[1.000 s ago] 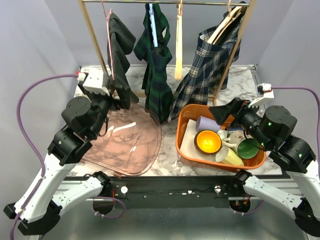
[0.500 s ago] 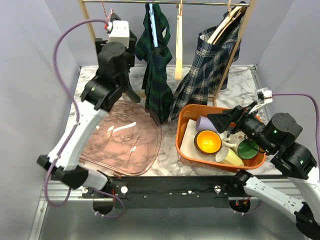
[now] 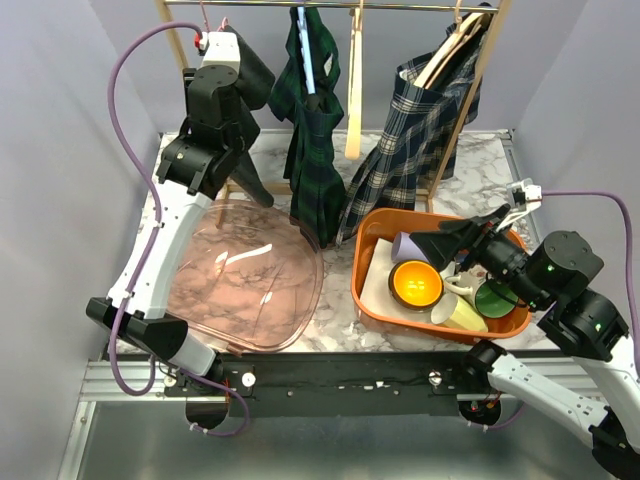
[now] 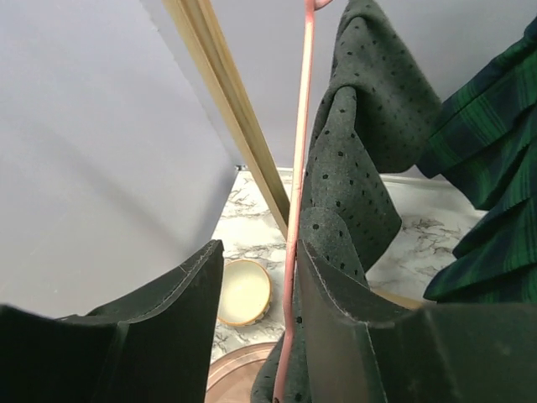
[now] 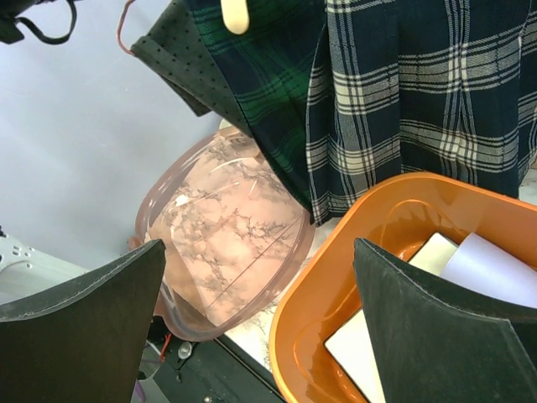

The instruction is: Remove the skirt from the hanger

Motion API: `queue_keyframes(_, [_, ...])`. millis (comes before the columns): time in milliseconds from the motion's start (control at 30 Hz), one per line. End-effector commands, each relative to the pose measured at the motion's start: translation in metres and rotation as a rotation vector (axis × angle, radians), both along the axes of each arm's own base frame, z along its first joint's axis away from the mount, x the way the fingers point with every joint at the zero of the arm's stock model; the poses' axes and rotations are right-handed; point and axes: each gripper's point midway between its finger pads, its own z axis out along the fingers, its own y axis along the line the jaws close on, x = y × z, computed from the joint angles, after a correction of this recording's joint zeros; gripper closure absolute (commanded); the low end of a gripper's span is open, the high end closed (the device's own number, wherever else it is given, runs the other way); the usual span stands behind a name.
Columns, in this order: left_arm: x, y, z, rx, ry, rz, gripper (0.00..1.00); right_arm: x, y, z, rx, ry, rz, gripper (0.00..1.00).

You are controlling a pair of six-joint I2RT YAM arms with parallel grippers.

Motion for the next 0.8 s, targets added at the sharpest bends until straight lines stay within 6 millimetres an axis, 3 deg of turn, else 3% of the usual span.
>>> queue_keyframes(0, [0.009, -0.002, -0.005, -0.037, 0.011, -0.035, 0.50, -0.004, 0.004, 0.010, 0.017, -0.033, 0.032, 0.00])
queue_keyframes(67, [0.012, 0.000, -0.007, -0.038, 0.018, -0.038, 0.56, -0.004, 0.004, 0.012, 0.018, -0.036, 0.032, 0.00])
queue_keyframes(167, [0.015, 0.002, -0.009, -0.029, 0.022, -0.028, 0.57, -0.005, 0.003, 0.016, 0.025, -0.042, 0.031, 0.00])
queue_keyframes(333, [0.021, -0.007, -0.004, -0.020, -0.003, -0.093, 0.49, -0.006, 0.003, 0.018, 0.036, -0.039, 0.033, 0.00])
queue_keyframes(433, [0.022, -0.006, -0.004, -0.024, -0.006, -0.099, 0.66, -0.006, 0.003, 0.019, 0.040, -0.044, 0.033, 0.00])
queue_keyframes(567, [0.019, -0.008, 0.012, -0.024, -0.033, -0.123, 0.97, -0.012, 0.006, 0.024, 0.043, -0.060, 0.071, 0.00])
queue_keyframes(767, [0.017, -0.012, 0.041, -0.017, -0.094, -0.164, 1.00, -0.018, 0.010, 0.032, 0.057, -0.115, 0.115, 0.01])
